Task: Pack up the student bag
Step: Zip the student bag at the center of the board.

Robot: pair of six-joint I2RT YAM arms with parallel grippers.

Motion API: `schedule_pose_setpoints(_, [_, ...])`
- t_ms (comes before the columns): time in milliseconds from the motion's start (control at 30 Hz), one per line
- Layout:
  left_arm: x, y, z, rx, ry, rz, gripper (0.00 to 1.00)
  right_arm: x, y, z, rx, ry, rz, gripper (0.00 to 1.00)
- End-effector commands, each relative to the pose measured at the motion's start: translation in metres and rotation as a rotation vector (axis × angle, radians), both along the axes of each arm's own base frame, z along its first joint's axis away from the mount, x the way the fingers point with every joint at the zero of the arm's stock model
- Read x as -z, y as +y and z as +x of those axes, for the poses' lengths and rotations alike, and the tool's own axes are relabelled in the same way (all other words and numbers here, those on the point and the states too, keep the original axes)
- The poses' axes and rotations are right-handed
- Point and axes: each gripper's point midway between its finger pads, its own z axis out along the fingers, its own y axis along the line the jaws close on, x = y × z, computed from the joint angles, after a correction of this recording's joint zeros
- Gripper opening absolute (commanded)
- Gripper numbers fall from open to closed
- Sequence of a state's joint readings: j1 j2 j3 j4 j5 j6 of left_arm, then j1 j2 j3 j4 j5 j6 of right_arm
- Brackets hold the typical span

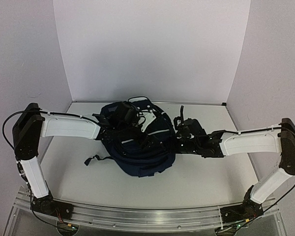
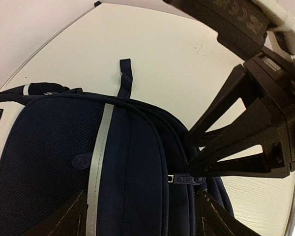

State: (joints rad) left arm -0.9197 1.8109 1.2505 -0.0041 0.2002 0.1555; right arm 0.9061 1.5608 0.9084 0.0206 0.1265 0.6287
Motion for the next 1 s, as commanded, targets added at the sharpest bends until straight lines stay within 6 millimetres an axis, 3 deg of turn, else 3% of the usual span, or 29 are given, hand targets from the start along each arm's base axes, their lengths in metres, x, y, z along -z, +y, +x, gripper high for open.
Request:
schedule_pose_setpoints(0, [0.007,-0.012,-0.008,0.053,-0.009,0.053,0.75,0.001,0.01,0.003,-0.041,-0.006,0.023,0.29])
schedule_pose_setpoints(233, [0.026,-0.007,-0.002,0.01,-0.023,0.115,0.64,0.0,0.02,0.004,-0.111,-0.021,0.001,0.29])
schedule_pose_setpoints(367, [0.034,-0.002,0.009,-0.054,-0.047,0.149,0.45,0.004,0.023,0.005,-0.122,-0.022,-0.014,0.31])
schedule_pose_setpoints(567, [0.031,-0.001,0.013,-0.076,-0.062,0.145,0.21,0.015,0.026,0.009,-0.123,-0.013,-0.039,0.3])
schedule_pose_setpoints(867, [0.027,-0.004,0.01,-0.074,-0.043,0.111,0.02,0.009,0.044,0.018,-0.136,-0.029,0.015,0.27])
schedule_pose_setpoints(967, [0.022,-0.004,0.01,-0.082,-0.041,0.086,0.0,0.013,0.051,0.017,-0.152,-0.016,0.038,0.27])
